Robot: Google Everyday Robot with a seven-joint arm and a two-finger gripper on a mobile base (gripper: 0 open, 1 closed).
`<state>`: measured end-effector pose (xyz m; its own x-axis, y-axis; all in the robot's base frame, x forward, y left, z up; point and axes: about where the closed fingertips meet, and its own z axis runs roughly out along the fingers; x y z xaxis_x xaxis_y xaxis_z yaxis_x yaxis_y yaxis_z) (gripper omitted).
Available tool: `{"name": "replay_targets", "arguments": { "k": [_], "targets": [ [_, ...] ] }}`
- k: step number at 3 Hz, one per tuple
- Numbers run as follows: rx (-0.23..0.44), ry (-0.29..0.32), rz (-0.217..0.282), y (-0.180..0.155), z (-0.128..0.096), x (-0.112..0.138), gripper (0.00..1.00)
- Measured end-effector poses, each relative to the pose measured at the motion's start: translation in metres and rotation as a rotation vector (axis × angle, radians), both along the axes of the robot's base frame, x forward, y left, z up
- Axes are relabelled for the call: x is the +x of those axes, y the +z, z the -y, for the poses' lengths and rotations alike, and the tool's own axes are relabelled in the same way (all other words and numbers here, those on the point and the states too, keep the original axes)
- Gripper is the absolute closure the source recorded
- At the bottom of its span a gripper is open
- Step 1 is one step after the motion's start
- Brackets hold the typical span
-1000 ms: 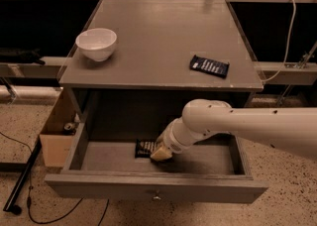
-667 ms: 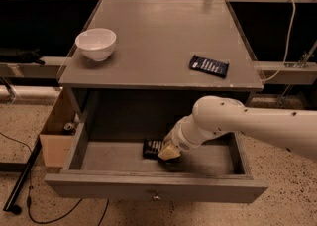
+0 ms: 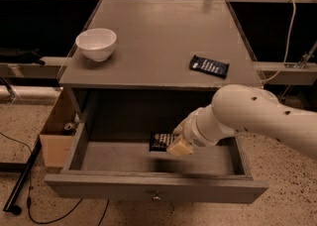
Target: Pick rxbar chocolate from top drawer and place on counter
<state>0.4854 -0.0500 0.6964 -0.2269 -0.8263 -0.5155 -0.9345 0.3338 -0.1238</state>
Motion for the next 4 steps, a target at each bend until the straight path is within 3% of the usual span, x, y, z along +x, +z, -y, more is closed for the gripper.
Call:
{"name": "replay_targets", "arguments": {
  "k": [2,4],
  "targets": [
    [-0.075,0.066,0.138,0.114,-0.003,-0.003,1.00],
    [-0.076,0.063,0.163,0.123,-0.002,0.005,1.00]
  ]
}}
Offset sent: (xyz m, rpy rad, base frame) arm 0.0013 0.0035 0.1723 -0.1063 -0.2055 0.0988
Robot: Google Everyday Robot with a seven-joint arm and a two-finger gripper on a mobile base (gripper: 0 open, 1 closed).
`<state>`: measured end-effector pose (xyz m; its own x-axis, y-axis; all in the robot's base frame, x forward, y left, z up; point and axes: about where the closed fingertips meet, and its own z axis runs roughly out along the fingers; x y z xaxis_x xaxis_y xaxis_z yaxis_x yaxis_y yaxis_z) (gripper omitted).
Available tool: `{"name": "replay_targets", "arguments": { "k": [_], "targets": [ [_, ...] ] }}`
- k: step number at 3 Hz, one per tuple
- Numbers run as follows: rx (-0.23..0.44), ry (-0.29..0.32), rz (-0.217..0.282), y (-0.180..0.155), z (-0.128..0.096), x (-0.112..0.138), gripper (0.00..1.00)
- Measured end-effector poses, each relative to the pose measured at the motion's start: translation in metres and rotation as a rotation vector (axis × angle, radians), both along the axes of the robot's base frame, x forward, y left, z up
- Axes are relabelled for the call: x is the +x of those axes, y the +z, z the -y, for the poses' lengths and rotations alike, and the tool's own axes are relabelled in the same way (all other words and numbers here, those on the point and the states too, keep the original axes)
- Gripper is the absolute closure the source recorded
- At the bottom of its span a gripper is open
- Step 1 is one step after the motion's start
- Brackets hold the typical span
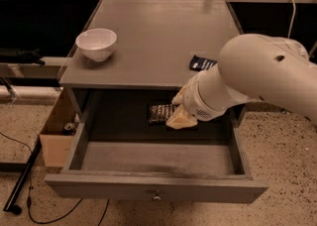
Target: Pick rxbar chocolate from top drawer and place on counter
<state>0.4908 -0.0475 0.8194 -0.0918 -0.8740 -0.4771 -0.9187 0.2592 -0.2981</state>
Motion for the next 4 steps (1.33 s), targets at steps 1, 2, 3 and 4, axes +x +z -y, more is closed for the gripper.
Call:
{"name": "replay_targets", "arguments": {
  "k": [1,2,3,4],
  "targets": [
    [0.026,0.039,0.062,0.033,-0.006,0.039,1.00],
    [0.060,0.083,0.092,0.056,-0.020,0.078,1.00],
    [0.096,0.124,0.078,0.052,-0.037,0.140,1.00],
    [0.128,0.132,0.047,0.032,-0.045,0.177,1.00]
  ]
}}
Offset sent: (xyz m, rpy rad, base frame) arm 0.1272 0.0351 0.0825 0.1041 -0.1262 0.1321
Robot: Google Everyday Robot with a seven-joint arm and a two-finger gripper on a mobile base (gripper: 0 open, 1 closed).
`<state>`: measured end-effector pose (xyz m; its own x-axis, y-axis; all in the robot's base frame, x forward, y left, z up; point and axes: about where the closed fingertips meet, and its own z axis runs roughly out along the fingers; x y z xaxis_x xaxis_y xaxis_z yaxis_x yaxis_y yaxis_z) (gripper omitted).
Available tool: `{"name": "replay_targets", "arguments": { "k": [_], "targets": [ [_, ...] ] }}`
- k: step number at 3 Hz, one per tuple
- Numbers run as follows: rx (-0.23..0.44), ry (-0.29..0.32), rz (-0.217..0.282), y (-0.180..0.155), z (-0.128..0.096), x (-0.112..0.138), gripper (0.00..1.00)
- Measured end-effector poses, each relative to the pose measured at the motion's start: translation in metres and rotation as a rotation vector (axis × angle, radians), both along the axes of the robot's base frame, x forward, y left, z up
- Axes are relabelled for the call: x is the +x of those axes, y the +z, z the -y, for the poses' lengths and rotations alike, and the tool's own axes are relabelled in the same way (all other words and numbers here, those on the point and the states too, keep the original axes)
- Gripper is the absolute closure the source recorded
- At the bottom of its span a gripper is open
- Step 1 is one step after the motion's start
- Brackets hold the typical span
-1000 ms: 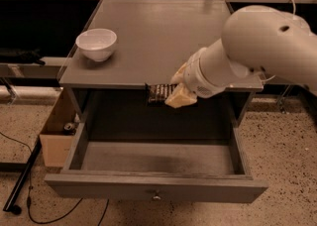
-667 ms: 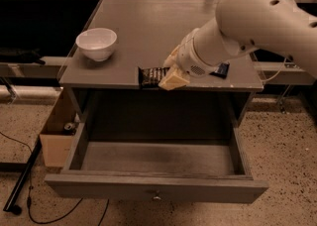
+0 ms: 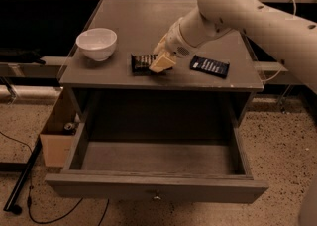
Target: Pick rxbar chocolate from top drawer and place on counter
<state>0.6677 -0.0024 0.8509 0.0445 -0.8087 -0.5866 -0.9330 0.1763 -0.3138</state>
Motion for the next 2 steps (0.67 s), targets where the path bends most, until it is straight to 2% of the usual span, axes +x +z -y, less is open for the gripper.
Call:
{"name": "replay_targets", "arguments": {
  "k": [1,2],
  "targets": [
    [0.008,-0.002,-0.003,-0.0032,-0.0009,0.0076,0.82],
    [0.008,-0.002,-0.003,-0.0033,-0.0009,0.0076,0.52]
  ]
}}
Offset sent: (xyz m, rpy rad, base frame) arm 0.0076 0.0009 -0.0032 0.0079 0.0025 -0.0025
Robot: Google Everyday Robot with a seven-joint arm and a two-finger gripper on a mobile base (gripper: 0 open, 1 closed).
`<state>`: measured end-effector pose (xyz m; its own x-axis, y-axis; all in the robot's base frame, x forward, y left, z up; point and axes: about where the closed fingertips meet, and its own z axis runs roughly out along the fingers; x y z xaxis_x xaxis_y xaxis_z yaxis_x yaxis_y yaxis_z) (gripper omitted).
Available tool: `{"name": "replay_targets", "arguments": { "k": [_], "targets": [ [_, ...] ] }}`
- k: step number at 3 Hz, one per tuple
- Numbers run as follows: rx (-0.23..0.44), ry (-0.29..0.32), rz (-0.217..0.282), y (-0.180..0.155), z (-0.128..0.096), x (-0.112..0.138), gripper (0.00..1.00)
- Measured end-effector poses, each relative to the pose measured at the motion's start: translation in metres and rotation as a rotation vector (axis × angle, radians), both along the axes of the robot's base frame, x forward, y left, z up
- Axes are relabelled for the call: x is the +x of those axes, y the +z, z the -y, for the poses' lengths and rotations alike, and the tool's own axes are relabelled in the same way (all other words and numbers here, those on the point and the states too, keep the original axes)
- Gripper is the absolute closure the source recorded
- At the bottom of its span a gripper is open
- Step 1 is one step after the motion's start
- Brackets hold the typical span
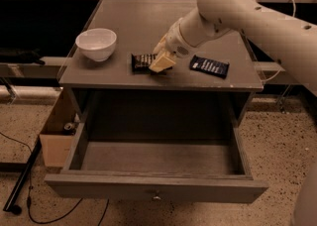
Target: Pick rxbar chocolate from top drawer and place on counter
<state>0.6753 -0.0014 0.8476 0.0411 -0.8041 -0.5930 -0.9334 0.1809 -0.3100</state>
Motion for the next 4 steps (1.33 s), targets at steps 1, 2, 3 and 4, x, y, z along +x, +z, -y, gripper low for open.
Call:
{"name": "replay_targets", "arguments": {
  "k": [1,2,3,4],
  "targets": [
    [0.000,0.000,0.000,0.0000,0.0000,0.0000,0.28],
    [0.000,0.000,0.000,0.0000,0.0000,0.0000,0.05],
    [0.000,0.000,0.000,-0.0001,-0.0001,0.0000,0.00],
    [0.000,0.000,0.000,-0.0001,-0.0001,0.0000,0.00]
  ]
}}
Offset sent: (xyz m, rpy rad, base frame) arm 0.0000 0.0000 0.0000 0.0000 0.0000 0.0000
